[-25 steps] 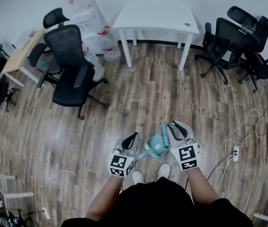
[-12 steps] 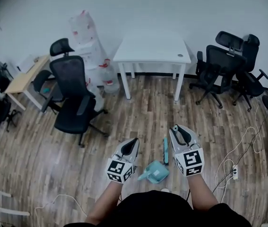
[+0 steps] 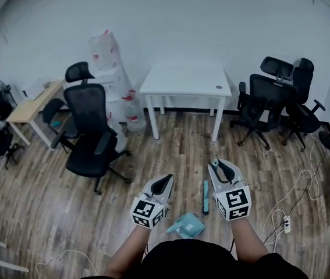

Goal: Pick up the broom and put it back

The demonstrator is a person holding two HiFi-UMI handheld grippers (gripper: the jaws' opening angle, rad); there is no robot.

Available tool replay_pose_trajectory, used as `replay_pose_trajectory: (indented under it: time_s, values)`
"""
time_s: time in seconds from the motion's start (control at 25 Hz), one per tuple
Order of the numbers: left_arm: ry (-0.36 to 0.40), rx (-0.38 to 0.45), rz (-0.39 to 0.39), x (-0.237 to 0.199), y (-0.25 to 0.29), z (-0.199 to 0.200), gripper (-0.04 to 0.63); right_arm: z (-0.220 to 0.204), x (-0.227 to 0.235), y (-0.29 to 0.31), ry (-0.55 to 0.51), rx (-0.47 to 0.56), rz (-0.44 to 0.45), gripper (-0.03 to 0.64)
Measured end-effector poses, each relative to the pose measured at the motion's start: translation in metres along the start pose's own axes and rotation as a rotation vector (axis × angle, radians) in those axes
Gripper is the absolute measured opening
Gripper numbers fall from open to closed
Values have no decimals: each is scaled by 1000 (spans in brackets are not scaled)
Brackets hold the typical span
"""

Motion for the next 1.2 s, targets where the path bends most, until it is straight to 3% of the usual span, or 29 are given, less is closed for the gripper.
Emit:
replay_pose_trajectory:
  time_s: [1.2]
  values:
    - [-30,-66,3,-9,11,-22,17,-34,5,13,24,-54,28,95]
Point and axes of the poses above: the fingertips, and each gripper's own axes: y forward along the fingers, x to its right, z out of its top, the point moved 2 cm from there along -y, backward along the fingers, and after that the axes turned 11 degrees about z, right-handed, at the moved point
